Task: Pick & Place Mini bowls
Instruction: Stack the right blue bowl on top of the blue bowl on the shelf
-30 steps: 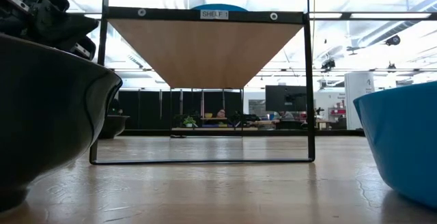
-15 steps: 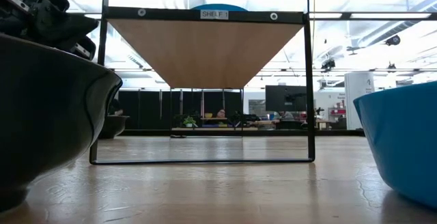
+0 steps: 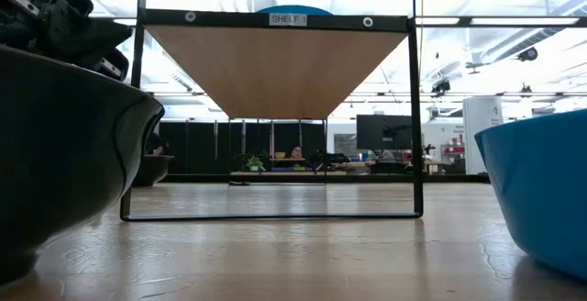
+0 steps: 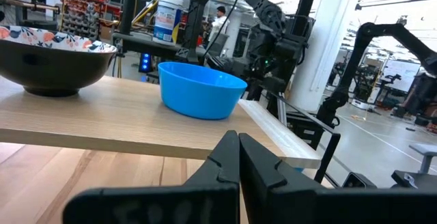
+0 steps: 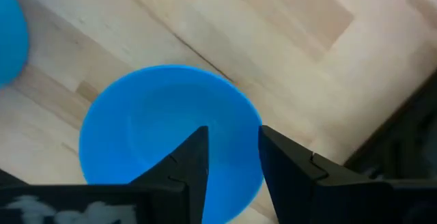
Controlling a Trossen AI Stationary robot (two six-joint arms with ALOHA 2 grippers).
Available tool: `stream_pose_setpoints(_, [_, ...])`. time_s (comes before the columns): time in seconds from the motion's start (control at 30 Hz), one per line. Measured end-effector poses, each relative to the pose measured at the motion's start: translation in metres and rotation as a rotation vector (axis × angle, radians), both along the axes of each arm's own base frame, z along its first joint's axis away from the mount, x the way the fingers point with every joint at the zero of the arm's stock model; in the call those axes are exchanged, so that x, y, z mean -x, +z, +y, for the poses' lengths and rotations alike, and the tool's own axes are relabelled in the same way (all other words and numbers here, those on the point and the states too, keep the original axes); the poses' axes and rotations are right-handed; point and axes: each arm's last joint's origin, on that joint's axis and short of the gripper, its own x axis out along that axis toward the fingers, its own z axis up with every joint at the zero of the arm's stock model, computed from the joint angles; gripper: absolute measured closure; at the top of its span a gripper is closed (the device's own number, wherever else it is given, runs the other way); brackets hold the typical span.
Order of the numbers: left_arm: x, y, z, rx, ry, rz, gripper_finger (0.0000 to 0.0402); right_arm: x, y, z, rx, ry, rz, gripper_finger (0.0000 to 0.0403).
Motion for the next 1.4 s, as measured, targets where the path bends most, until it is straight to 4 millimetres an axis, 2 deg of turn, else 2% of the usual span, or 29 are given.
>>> stream_pose_setpoints(0.23, [0.0, 0.0, 0.0, 0.0, 0.0, 0.0, 0.0401, 0.003, -0.025, -0.001, -0.082, -0.034, 0.018, 0.0291])
stream_pose_setpoints(0.6, [0.0, 0.0, 0.0, 0.0, 0.0, 0.0, 0.0401, 0.008, -0.031, -0.007, -0.067, -0.028, 0.03, 0.0302])
stream_pose_setpoints(0.67, [0.0, 0.0, 0.0, 0.0, 0.0, 0.001, 0.0401, 0.007, -0.03, -0.007, -0.072, -0.014, 0.025, 0.0304])
stream_pose_setpoints(0.8, [0.0, 0.0, 0.0, 0.0, 0.0, 0.001, 0.0401, 0.003, -0.015, -0.003, -0.105, 0.029, -0.031, 0.0305])
stream_pose_setpoints(1.0, [0.0, 0.0, 0.0, 0.0, 0.0, 0.001, 0.0401, 0.003, -0.008, -0.002, -0.124, 0.036, -0.046, 0.0305])
stream_pose_setpoints(1.4, [0.0, -0.001, 0.0, 0.0, 0.0, 0.006, 0.0401, 0.006, -0.007, -0.006, -0.116, -0.016, -0.034, 0.0307])
